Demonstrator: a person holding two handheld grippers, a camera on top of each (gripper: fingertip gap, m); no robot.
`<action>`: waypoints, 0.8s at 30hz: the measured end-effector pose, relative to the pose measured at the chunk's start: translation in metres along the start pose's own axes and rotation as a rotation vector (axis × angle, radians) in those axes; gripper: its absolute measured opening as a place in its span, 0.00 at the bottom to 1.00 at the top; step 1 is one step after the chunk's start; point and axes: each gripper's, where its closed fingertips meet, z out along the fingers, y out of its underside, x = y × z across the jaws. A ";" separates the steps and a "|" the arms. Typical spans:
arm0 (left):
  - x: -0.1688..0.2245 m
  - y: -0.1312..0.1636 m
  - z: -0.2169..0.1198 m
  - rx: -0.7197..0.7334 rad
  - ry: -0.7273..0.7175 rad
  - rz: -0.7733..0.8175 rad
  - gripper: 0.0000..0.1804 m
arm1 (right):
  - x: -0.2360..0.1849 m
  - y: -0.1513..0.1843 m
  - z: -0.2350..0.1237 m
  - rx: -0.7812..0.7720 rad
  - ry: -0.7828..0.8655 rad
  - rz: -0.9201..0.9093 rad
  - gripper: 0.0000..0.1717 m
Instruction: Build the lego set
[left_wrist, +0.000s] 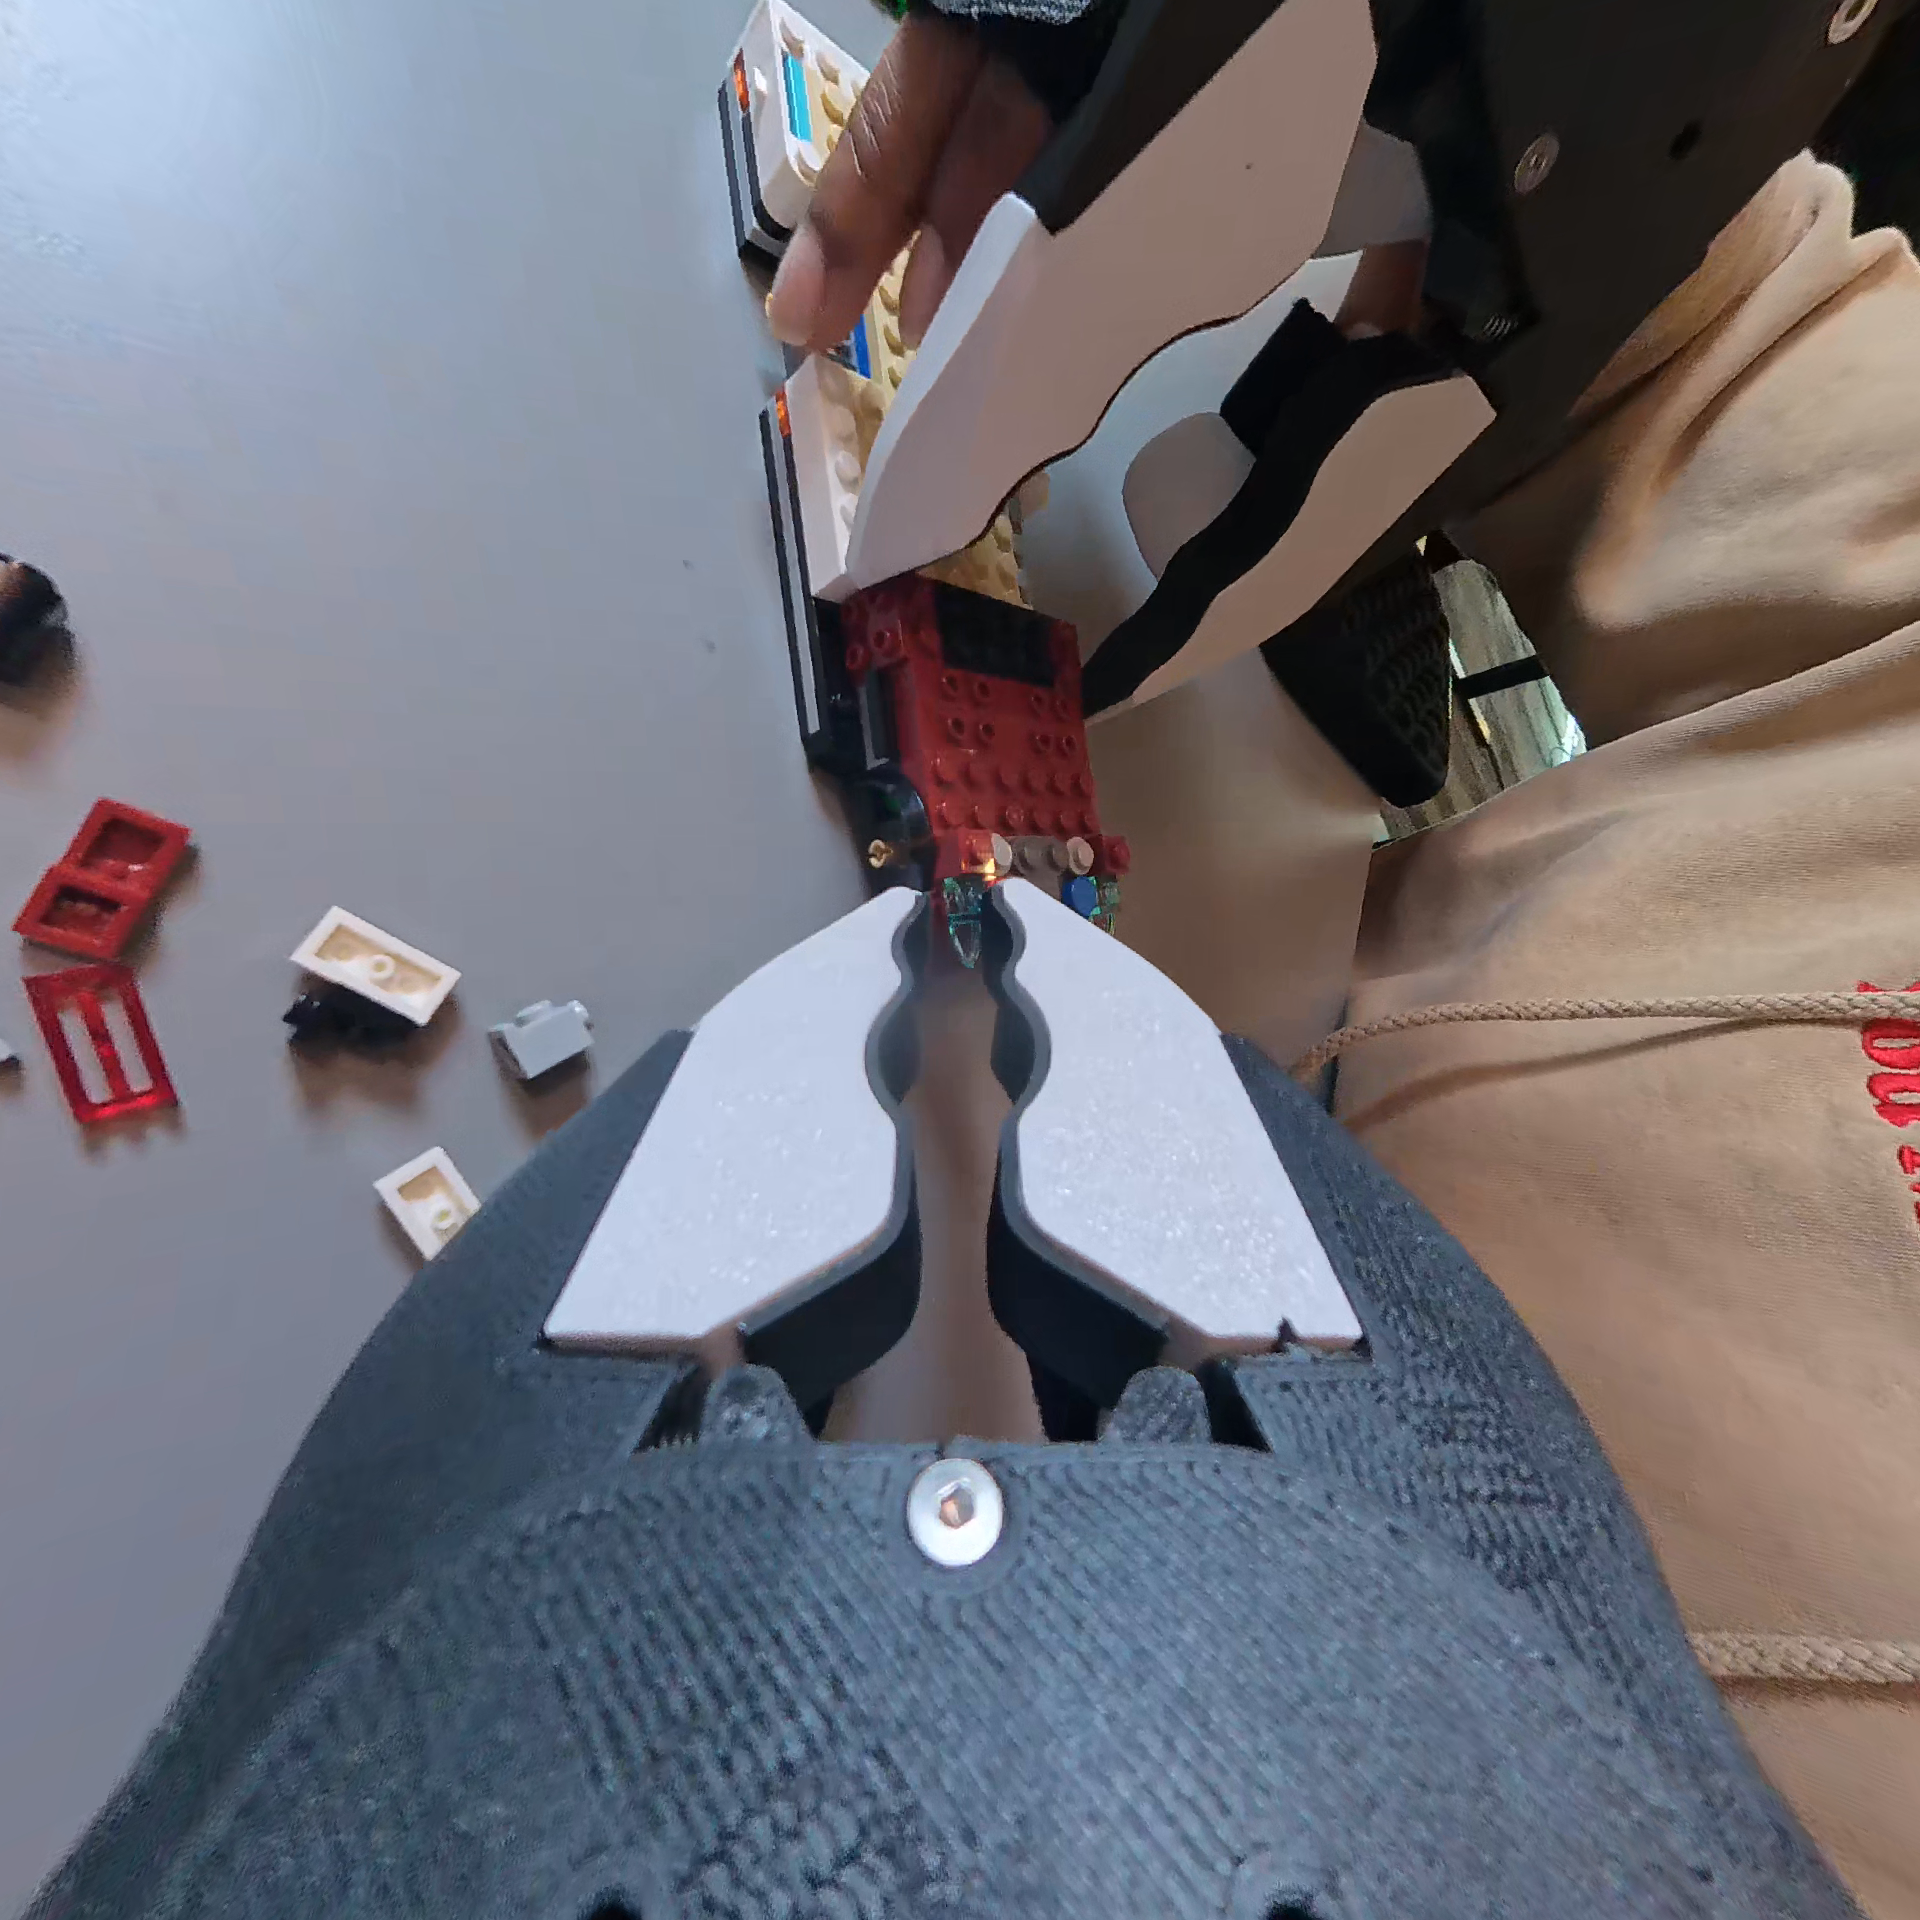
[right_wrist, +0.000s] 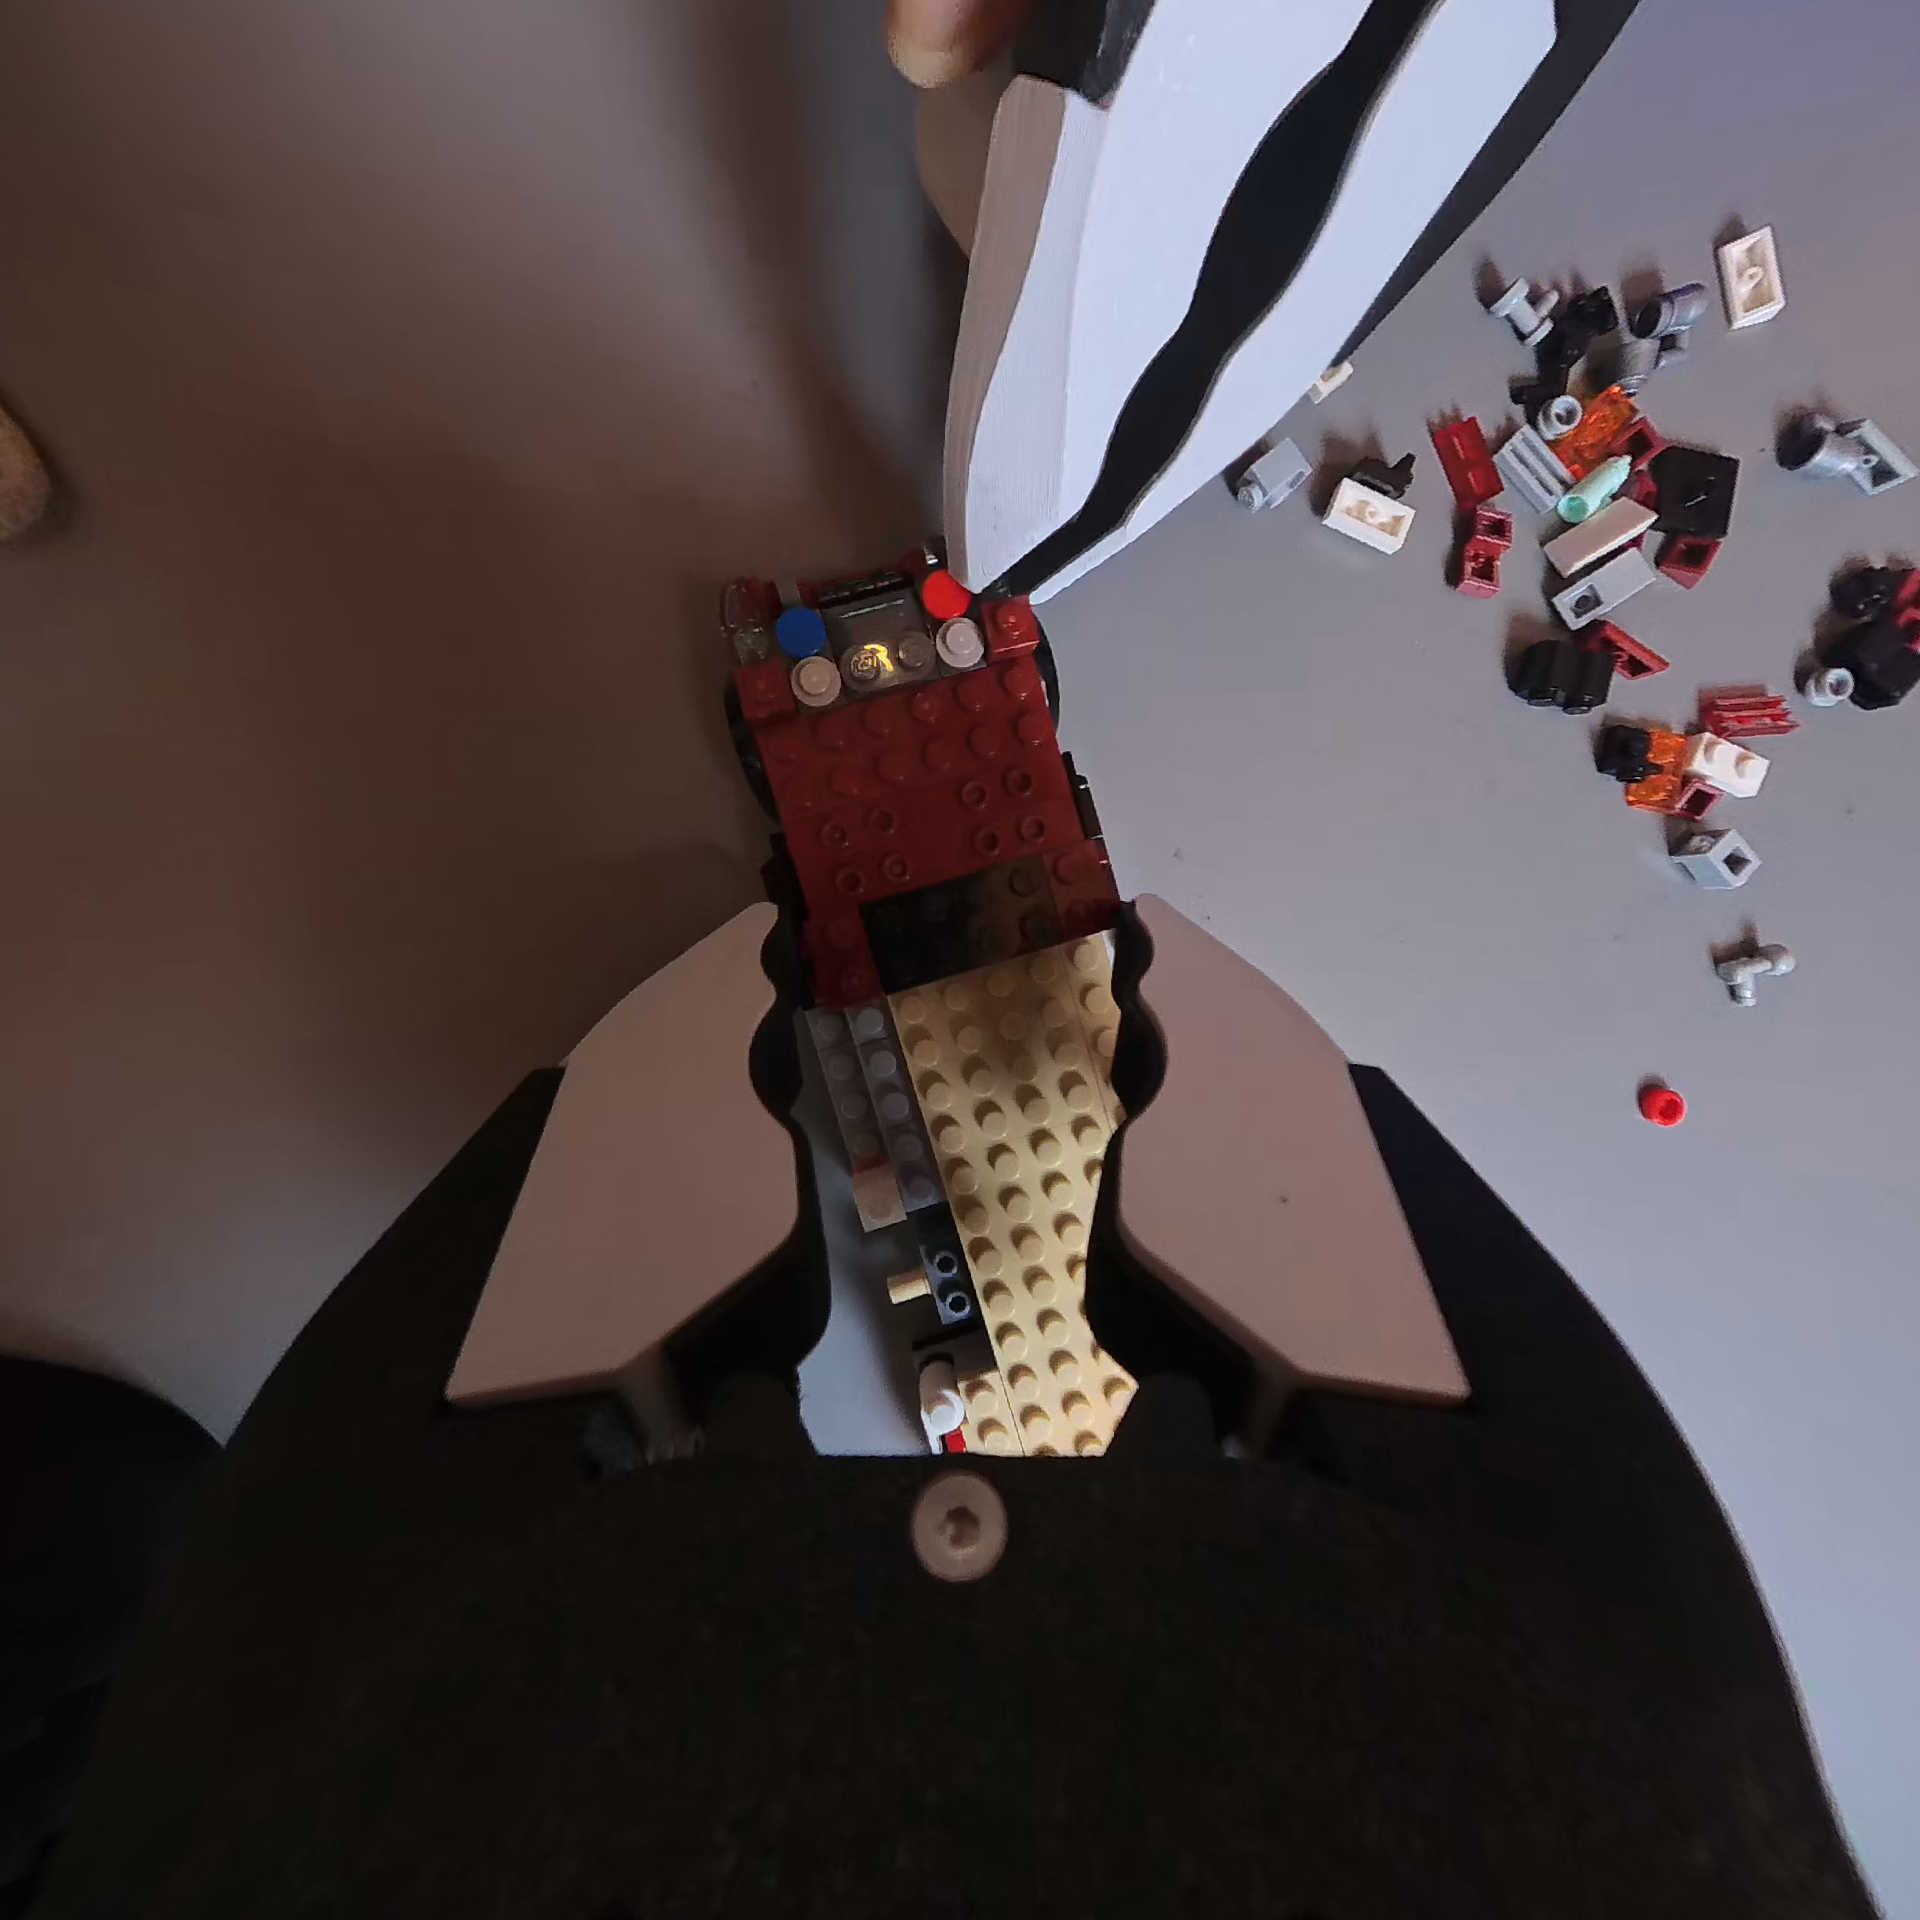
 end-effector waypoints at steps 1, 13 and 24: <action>0.000 0.000 0.000 0.006 -0.005 0.003 0.06 | 0.000 0.000 0.000 -0.001 0.000 -0.001 0.34; 0.011 -0.012 -0.015 0.136 0.000 0.062 0.20 | 0.000 -0.003 -0.014 -0.034 -0.024 -0.007 0.40; -0.002 0.001 -0.022 0.248 -0.011 0.046 0.18 | 0.007 0.030 -0.001 -0.327 -0.094 -0.165 0.40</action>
